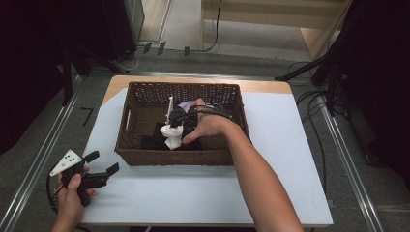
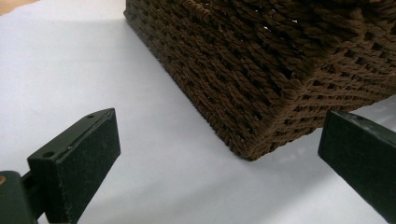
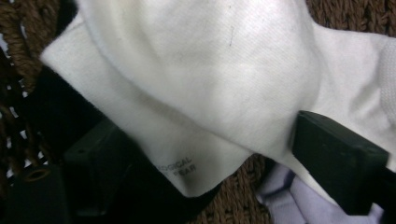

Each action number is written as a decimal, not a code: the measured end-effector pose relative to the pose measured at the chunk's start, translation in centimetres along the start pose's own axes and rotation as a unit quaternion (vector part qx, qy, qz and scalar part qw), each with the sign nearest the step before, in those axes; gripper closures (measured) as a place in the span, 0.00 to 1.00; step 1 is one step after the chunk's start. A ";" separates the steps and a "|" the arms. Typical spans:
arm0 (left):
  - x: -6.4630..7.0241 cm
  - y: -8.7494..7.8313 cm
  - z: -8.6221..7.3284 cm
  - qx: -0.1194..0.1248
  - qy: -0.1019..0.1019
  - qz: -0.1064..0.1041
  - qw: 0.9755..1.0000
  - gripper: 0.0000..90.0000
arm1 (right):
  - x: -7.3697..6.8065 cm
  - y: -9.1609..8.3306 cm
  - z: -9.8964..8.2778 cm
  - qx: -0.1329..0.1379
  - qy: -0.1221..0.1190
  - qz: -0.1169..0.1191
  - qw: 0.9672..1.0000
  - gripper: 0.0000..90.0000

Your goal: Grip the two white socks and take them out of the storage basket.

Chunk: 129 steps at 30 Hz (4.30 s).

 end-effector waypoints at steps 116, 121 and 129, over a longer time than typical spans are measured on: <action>-0.1 0.1 0.1 0.003 -0.007 0.006 1.000 0.00 | 4.5 -12.1 -12.3 0.005 0.031 -0.038 0.999 0.91; -0.1 0.1 0.1 0.002 -0.007 0.006 1.000 0.00 | 4.6 -12.9 -12.8 0.007 0.033 -0.041 0.999 0.91; -0.1 0.1 0.1 0.002 -0.006 0.006 1.000 0.00 | 5.1 -13.4 -13.7 0.009 0.045 -0.045 0.998 0.91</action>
Point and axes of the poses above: each handheld gripper's, and its own axes: y roughly forward along the jaws, z roughly out of its top, x roughly to its right, the point moved 9 cm from there along y, roughly forward along the jaws, and after that the axes turned 14 degrees about -x, right-handed, at the moved point
